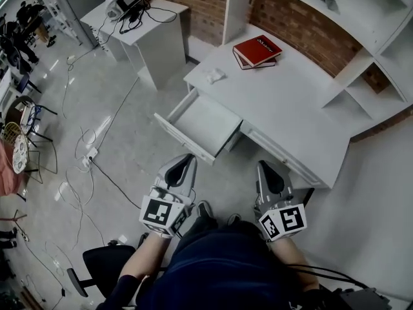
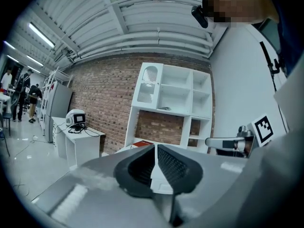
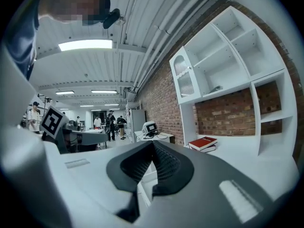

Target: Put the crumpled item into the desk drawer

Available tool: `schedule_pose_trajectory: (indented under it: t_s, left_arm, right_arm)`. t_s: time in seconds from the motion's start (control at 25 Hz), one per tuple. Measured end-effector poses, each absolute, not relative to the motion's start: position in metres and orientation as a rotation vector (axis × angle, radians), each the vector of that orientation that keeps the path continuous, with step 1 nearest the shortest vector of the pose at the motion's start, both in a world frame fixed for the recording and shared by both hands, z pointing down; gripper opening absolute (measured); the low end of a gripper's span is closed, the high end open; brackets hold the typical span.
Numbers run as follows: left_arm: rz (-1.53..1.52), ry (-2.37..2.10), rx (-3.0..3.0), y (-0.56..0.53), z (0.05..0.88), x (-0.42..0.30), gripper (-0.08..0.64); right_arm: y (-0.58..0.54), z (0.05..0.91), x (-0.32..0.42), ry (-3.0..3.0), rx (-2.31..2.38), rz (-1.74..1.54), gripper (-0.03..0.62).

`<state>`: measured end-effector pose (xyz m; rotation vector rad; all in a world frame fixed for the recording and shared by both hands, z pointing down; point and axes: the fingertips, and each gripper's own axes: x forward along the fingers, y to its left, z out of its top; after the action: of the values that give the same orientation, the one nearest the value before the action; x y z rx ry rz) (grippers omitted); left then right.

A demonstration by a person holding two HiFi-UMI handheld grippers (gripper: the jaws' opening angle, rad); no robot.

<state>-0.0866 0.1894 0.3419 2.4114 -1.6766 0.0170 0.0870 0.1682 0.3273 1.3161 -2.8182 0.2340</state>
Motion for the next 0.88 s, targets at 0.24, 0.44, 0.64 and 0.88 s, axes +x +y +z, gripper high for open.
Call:
schedule_pose_trajectory:
  t_s: [0.24, 0.44, 0.64, 0.88]
  left_arm:
    - [0.018, -1.652, 2.426, 0.165, 0.347, -0.108, 0.020]
    - [0.029, -1.654, 2.402, 0.142, 0.355, -0.111, 0.020]
    - [0.059, -1.699, 2.358, 0.117, 0.360, -0.109, 0.020]
    - [0.114, -1.801, 2.308, 0.074, 0.362, -0.115, 0.020]
  right_arm:
    - [0.156, 0.333, 0.079, -2.766, 1.357, 0.266, 0.002]
    - [0.136, 0.343, 0.078, -2.756, 1.346, 0.301, 0.002]
    - [0.102, 0.359, 0.070, -2.797, 1.280, 0.353, 0.002]
    - [0.041, 0.362, 0.053, -2.880, 1.137, 0.382, 0.002]
